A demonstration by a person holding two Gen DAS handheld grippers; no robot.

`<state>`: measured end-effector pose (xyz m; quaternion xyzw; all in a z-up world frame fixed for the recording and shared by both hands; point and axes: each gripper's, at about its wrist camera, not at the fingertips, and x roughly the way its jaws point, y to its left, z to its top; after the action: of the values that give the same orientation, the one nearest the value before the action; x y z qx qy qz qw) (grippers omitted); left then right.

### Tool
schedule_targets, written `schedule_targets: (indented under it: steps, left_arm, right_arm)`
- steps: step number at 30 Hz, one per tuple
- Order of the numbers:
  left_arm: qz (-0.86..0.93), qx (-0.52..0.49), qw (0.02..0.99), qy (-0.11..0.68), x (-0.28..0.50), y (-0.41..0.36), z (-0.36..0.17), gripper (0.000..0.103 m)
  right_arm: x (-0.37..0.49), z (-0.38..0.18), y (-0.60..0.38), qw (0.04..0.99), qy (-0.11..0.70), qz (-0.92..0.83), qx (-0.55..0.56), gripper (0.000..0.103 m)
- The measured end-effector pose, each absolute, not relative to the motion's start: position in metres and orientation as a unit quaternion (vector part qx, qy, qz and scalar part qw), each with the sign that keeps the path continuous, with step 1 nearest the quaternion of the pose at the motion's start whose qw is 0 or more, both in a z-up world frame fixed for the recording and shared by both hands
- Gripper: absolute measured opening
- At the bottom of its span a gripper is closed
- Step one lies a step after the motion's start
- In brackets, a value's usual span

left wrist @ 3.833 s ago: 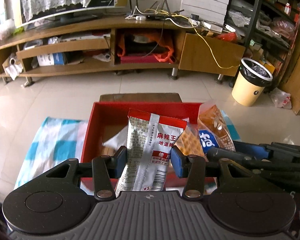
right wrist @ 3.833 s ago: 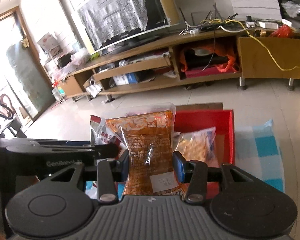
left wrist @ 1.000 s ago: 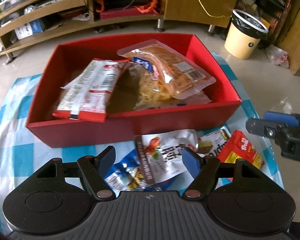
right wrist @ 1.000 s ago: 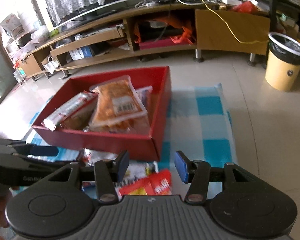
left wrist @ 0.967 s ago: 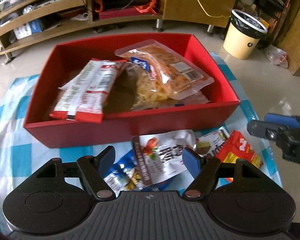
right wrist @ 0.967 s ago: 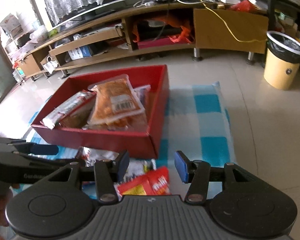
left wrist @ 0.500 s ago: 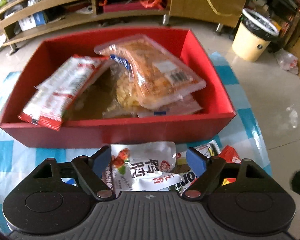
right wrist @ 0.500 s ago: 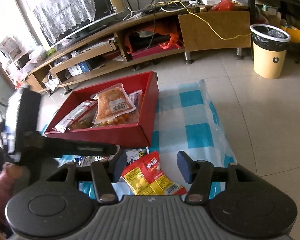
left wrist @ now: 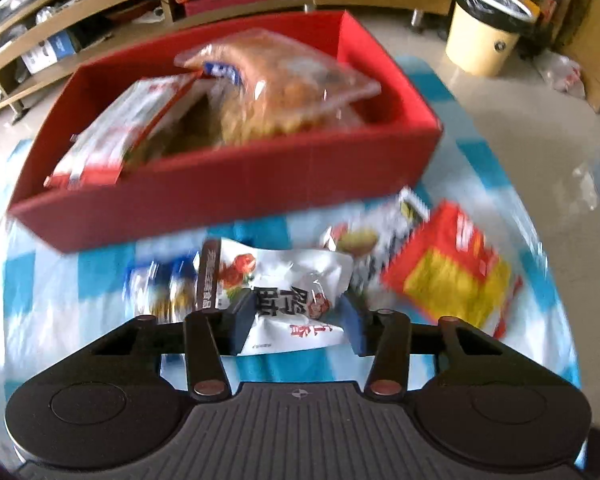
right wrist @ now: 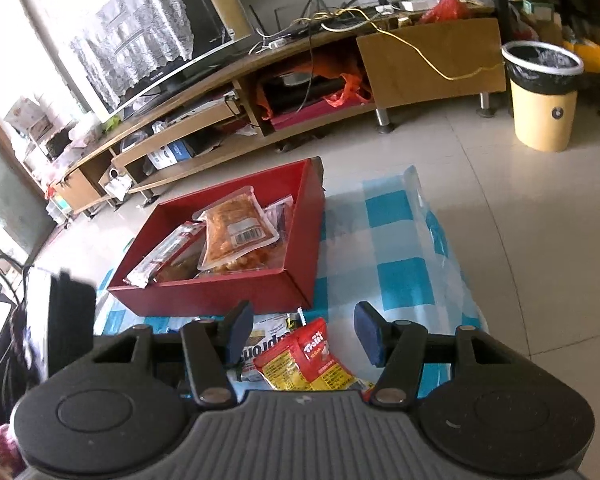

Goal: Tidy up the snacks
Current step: 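Grasp the white duck-neck packet with the left tool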

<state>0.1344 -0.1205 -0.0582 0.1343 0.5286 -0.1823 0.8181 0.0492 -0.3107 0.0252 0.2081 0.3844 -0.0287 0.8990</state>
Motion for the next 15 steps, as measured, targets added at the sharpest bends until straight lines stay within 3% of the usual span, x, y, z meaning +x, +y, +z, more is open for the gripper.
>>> schedule_targets:
  steps: [4,9,12,15]
  left_arm:
    - [-0.192,0.141,0.81,0.537,0.121,-0.102,-0.057,0.047]
    - [-0.209,0.126,0.803,0.544,0.119,-0.085,-0.049,0.049]
    - [-0.206,0.132,0.807,0.537,0.115,-0.08,-0.042,0.054]
    - [-0.21,0.137,0.825,0.507,0.112,-0.08,-0.03,0.07]
  right_arm:
    - [0.055,0.02,-0.304,0.895,0.397,-0.023,0.201,0.052]
    - [0.061,0.014,-0.296,0.89,0.413,-0.016,0.193,0.052]
    - [0.064,0.012,-0.296,0.888,0.418,-0.019,0.192,0.052]
    - [0.065,0.012,-0.294,0.887,0.42,-0.015,0.193,0.052]
